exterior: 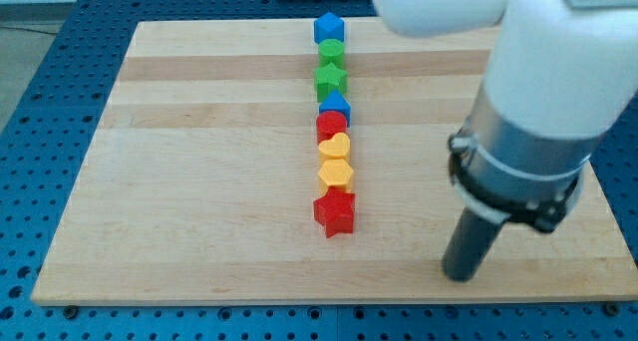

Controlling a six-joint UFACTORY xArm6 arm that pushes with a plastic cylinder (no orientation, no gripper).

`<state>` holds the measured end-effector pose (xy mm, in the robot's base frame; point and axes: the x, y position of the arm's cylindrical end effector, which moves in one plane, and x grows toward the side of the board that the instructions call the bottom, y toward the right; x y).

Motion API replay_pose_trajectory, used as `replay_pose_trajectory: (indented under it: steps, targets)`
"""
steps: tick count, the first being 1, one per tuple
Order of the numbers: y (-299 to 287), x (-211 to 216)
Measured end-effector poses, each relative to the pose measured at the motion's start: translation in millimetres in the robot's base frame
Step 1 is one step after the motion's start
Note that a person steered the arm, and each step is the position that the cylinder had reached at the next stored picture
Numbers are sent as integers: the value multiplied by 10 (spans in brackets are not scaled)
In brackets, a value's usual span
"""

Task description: Separate the red star from the yellow hexagon

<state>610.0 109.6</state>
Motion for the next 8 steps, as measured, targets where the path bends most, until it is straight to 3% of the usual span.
replay_pose_trajectory:
  steps: [1, 2, 3, 4, 5, 7, 8]
  targets:
    - [-469, 89]
    - [-1330, 46]
    - [-2210, -278]
    - [-2323, -606]
    - [-2225, -606]
    - [-1133, -608]
    - [-890, -608]
